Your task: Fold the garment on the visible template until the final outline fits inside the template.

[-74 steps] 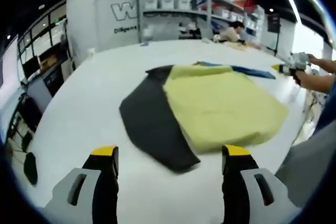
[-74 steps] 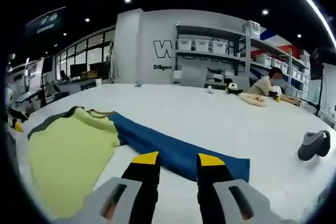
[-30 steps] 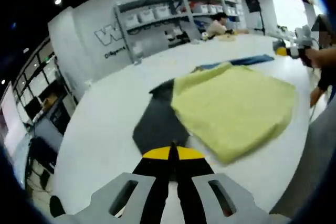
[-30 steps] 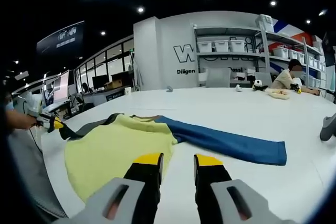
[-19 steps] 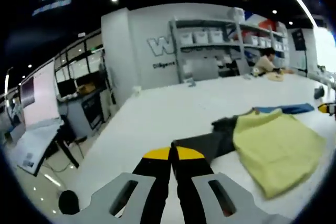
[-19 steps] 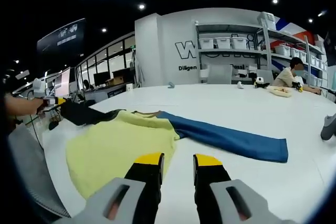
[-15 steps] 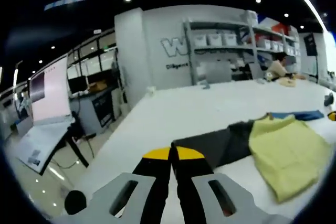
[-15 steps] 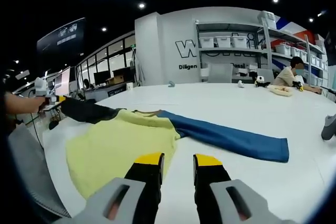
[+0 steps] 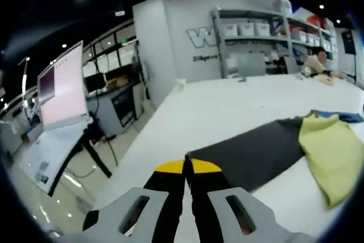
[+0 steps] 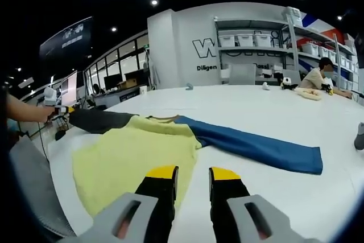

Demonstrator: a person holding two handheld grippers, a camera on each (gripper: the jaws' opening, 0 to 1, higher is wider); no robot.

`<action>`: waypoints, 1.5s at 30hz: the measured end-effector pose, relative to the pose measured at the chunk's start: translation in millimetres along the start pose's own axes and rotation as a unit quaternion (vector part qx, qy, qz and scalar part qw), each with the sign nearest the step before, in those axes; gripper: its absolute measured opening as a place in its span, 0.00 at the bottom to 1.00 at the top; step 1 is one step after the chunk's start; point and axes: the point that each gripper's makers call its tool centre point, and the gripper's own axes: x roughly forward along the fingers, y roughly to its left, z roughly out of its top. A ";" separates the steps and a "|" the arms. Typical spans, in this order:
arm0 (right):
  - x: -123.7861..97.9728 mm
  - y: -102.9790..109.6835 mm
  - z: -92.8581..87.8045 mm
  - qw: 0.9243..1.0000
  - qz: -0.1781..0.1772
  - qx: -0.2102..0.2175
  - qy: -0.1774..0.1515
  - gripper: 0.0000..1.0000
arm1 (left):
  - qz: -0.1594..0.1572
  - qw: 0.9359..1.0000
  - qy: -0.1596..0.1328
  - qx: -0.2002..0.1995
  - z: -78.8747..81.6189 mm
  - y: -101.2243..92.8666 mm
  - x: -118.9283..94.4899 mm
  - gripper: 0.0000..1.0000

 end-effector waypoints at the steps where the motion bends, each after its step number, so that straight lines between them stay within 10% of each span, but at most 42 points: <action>1: 0.9 -0.1 -1.2 1.000 0.000 0.001 0.001 0.17 | 0.000 1.000 0.002 0.000 -0.7 0.7 1.9 0.02; 24: 9.9 1.3 -10.0 1.000 0.004 0.008 0.014 0.18 | -0.002 0.995 0.093 0.032 -54.1 26.2 17.6 0.04; 32: 7.7 11.2 -14.5 1.000 0.016 -0.001 0.016 0.19 | 0.000 0.996 0.089 0.030 -60.0 27.5 -9.1 0.22; 45: -7.3 34.1 -22.9 0.998 0.047 -0.018 0.025 0.19 | -0.081 0.993 0.066 0.053 -71.1 -35.3 -50.4 0.39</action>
